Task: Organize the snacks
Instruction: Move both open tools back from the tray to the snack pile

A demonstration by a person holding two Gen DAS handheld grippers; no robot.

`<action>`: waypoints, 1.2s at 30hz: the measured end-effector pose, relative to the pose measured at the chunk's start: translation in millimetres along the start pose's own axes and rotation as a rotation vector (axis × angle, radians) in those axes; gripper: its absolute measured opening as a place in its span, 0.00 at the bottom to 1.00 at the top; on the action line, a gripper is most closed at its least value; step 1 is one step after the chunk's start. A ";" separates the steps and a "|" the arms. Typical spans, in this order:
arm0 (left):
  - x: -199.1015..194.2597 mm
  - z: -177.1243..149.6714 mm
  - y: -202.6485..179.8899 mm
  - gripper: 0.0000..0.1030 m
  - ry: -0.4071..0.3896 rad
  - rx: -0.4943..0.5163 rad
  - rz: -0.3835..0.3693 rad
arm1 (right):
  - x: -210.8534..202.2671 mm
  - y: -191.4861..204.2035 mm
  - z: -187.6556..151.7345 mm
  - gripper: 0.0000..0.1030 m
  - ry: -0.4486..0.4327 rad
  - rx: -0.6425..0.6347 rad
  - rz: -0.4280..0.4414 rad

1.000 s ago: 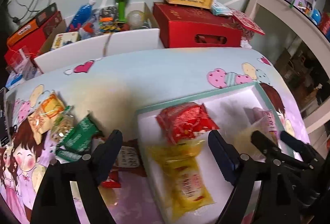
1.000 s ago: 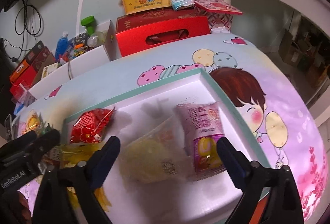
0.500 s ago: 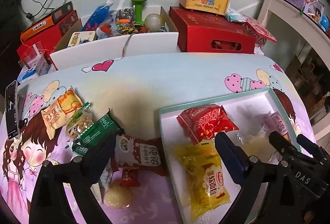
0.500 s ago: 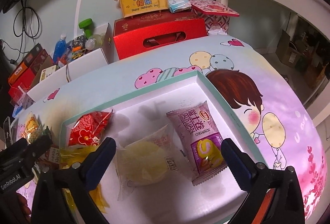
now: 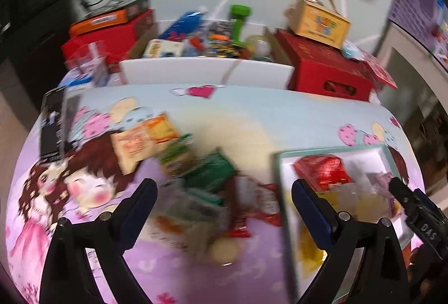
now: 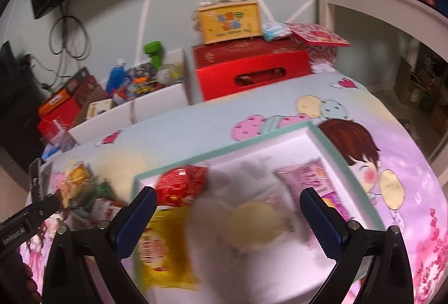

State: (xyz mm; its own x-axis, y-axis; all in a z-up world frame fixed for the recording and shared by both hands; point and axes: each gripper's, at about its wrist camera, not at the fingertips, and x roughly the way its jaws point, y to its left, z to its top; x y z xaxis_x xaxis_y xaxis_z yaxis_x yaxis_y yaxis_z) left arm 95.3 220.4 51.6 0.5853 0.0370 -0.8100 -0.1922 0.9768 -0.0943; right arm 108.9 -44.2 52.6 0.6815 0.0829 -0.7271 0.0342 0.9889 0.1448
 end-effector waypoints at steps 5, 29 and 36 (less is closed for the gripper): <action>-11.3 -6.6 55.4 0.94 -0.008 -0.144 0.037 | -2.5 31.5 -5.4 1.00 0.000 -0.048 0.062; 31.1 -53.2 107.6 0.94 0.162 -0.258 -0.006 | 30.2 161.8 -88.4 0.68 0.190 -0.388 0.250; 39.6 -50.2 89.0 0.94 0.164 -0.203 -0.088 | 41.1 161.3 -95.0 0.61 0.226 -0.392 0.242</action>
State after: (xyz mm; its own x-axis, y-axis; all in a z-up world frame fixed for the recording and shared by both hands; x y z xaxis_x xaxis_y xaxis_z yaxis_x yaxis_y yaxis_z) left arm 61.8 298.2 -18.0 0.4747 -0.0969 -0.8748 -0.3101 0.9117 -0.2694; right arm 72.9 130.3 -17.7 0.4592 0.2966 -0.8374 -0.4108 0.9067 0.0959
